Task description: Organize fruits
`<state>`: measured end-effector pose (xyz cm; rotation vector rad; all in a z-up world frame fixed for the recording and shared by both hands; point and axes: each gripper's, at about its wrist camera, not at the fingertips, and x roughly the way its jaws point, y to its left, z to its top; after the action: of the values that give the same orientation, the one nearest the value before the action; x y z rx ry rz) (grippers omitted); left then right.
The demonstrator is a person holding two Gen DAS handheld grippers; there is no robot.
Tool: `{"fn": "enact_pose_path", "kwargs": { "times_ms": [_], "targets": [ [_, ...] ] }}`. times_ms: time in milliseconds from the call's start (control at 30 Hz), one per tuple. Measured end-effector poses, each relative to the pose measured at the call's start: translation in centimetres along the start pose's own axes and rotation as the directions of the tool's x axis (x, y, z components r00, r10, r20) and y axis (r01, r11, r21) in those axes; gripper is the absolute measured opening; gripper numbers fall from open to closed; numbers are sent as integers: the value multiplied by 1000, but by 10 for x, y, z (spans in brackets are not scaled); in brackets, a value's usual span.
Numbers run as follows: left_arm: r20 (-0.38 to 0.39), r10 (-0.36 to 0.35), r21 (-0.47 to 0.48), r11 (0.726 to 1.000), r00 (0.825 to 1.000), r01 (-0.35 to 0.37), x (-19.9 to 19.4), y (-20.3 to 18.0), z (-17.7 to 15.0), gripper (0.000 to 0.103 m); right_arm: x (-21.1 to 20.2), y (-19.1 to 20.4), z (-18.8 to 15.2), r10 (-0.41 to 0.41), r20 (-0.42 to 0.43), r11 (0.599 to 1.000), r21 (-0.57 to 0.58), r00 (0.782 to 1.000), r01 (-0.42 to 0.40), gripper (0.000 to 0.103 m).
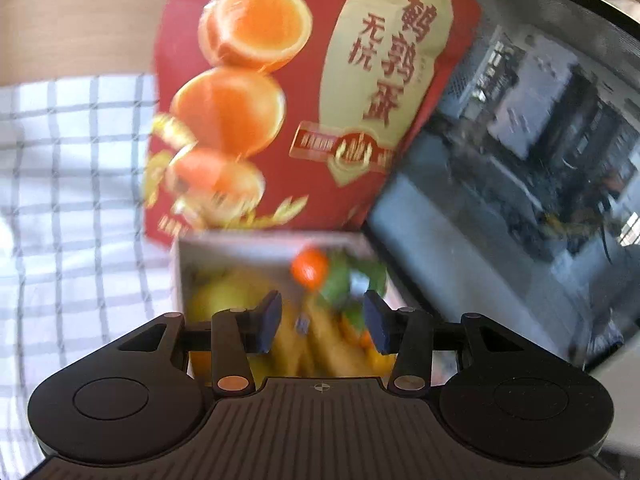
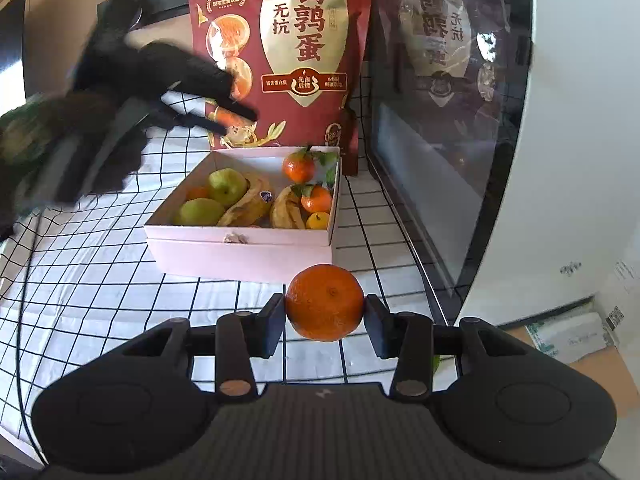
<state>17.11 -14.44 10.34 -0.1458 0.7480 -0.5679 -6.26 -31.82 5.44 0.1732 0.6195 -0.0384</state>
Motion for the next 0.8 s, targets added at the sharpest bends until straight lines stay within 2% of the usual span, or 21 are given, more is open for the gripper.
{"fn": "enact_pose_path", "kwargs": {
  "times_ms": [133,233,267,300,367,433,467,500,567,633,700,767,800],
  "targets": [
    [-7,32,-11,999,999,-32,-42,1,-54,50,6,5,20,17,51,999,-48,999,-15,42],
    [-21,50,-38,998,999,-51,-58,0,-86,50,10,8,37,31,83,997,-70,996,-25,42],
    [-25,60,-29,998,998,-61,-61,-2,-95,50,14,14,58,46,126,995,-96,991,-34,42],
    [-27,76,-11,997,997,-76,-63,-4,-102,50,14,14,58,46,126,995,-96,991,-34,42],
    [-33,118,31,993,992,-117,-66,-7,-114,50,21,23,83,64,178,991,-129,982,-41,42],
    [-15,150,41,988,989,-149,-70,-4,-122,50,38,32,120,98,225,988,-140,969,-67,42],
    [-7,168,42,985,986,-167,-72,-2,-126,50,38,32,120,98,225,988,-140,969,-67,46],
    [1,189,41,981,982,-189,-74,2,-130,50,46,33,130,109,230,988,-134,967,-79,58],
    [27,241,25,970,970,-242,-77,9,-137,50,56,35,142,99,220,990,-122,970,-73,70],
    [35,273,8,962,961,-273,-78,17,-145,50,62,36,139,79,210,992,-111,974,-57,70],
    [27,297,-6,955,955,-297,-76,25,-154,50,64,36,124,94,176,992,-97,980,-77,70],
    [25,314,-5,949,949,-314,-75,28,-160,50,63,39,102,129,134,989,-89,983,-117,70],
    [27,322,1,947,946,-322,-75,28,-164,50,61,43,79,149,98,985,-98,984,-139,70]
  ]
}}
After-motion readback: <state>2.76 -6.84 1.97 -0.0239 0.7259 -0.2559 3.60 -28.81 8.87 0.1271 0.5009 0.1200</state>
